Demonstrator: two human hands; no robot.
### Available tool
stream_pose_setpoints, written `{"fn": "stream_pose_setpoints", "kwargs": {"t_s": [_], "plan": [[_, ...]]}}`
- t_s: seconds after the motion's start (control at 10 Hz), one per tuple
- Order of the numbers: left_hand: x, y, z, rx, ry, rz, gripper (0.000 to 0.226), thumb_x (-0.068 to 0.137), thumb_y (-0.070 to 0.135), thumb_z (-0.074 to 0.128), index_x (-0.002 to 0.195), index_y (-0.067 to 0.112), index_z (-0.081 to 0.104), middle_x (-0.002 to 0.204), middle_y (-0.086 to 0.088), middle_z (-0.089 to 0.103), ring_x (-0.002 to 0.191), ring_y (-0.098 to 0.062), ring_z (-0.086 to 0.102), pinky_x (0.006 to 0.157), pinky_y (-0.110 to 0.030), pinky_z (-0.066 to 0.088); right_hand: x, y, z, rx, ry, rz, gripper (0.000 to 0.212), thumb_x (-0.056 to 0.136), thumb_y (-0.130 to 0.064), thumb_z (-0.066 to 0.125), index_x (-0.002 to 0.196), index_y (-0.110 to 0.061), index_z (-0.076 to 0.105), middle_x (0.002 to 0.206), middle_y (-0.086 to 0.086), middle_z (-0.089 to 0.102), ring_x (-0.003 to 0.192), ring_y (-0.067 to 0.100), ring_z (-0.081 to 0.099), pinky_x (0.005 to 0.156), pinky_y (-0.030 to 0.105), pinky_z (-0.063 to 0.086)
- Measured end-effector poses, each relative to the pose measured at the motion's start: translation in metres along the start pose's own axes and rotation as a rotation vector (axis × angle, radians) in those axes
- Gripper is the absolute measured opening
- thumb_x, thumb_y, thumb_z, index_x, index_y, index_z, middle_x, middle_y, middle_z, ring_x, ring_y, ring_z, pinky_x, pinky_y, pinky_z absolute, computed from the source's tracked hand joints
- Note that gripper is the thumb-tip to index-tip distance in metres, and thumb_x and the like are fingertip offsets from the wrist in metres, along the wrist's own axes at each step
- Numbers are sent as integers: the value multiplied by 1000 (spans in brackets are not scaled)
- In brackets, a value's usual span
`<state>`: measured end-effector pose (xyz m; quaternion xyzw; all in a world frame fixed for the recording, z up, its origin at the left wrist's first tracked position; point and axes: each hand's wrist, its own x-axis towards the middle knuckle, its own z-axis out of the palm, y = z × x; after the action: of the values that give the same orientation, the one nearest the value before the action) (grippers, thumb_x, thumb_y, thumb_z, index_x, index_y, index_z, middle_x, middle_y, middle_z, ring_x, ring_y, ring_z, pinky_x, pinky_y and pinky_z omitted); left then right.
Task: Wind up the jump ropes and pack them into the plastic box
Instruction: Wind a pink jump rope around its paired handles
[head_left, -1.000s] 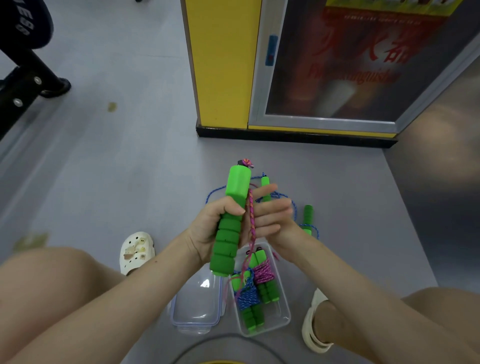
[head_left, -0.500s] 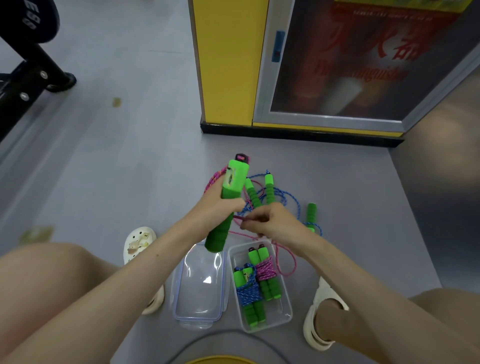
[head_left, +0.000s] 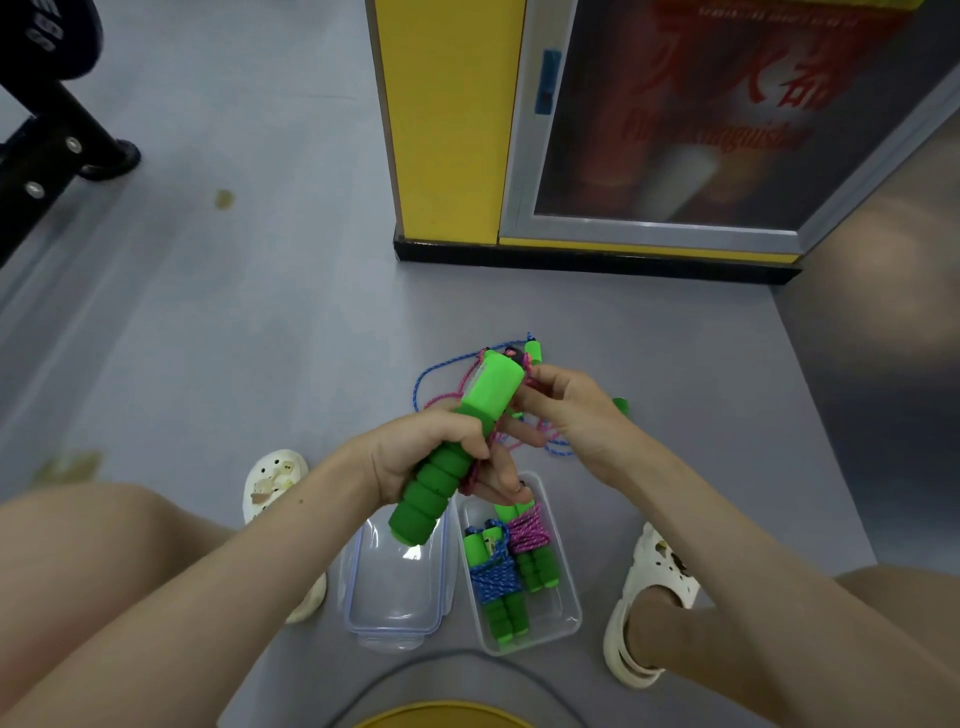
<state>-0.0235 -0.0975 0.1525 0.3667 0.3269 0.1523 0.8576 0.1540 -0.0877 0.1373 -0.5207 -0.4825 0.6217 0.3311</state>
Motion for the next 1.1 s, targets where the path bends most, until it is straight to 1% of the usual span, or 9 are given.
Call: {"fn": "stream_pose_setpoints", "kwargs": {"t_s": [0.2,0.3,0.4,0.5,0.6,0.7,0.9,1.0,1.1], "plan": [[7,2,6,-313,-93,148,63,43,13,78,104,-3,71,86,-21,71,83,-31,71,72,-39,59,-3,0,3,340,-41,59,19,96,-12,46,77,-14,51,53,-5,52,45,6,46,47,18,42],[15,1,7,-396,-107,214,71,52,12,73,120,-4,61,115,-24,65,106,-34,64,92,-47,52,-3,5,40,283,-137,-60,38,100,-2,19,96,-16,54,65,-5,55,50,0,50,51,16,42],[20,3,7,-495,-119,296,81,58,7,66,136,-1,47,135,-23,52,124,-35,52,108,-49,38,1,8,33,-163,470,382,30,99,-2,34,97,-13,62,108,23,66,77,8,66,72,25,54],[23,6,4,-484,42,357,82,58,0,53,139,6,43,142,-18,47,132,-32,45,114,-49,27,-4,15,21,-18,-63,224,18,96,-5,48,85,-3,62,79,18,67,62,18,58,63,33,47],[20,11,3,-397,191,388,77,59,1,45,135,16,47,141,-9,51,133,-23,44,111,-36,33,-6,21,19,-90,-144,171,29,96,-19,52,70,-16,64,58,4,59,47,11,45,48,21,34],[14,14,1,-225,347,364,60,59,4,46,113,28,58,135,4,57,120,-9,54,73,-15,52,-6,17,19,-153,-147,175,18,94,-18,57,83,-21,71,60,6,55,48,10,41,48,18,33],[7,15,-5,463,590,218,28,78,-3,57,86,22,46,74,2,48,65,-11,45,60,-22,39,-9,8,12,-256,-142,128,8,87,-15,66,84,-18,72,67,5,58,55,5,47,54,14,39],[10,9,-6,705,552,118,30,79,1,61,90,26,47,72,5,48,60,-7,45,60,-21,36,-4,7,5,-228,-65,67,8,84,-10,68,88,-15,73,78,10,63,68,10,51,66,22,44],[9,5,-9,618,470,-55,33,78,3,62,105,18,50,81,-1,53,64,-12,46,57,-22,38,0,4,-3,-197,-35,16,12,84,-4,66,90,-13,72,87,9,69,81,10,59,82,24,47]]}}
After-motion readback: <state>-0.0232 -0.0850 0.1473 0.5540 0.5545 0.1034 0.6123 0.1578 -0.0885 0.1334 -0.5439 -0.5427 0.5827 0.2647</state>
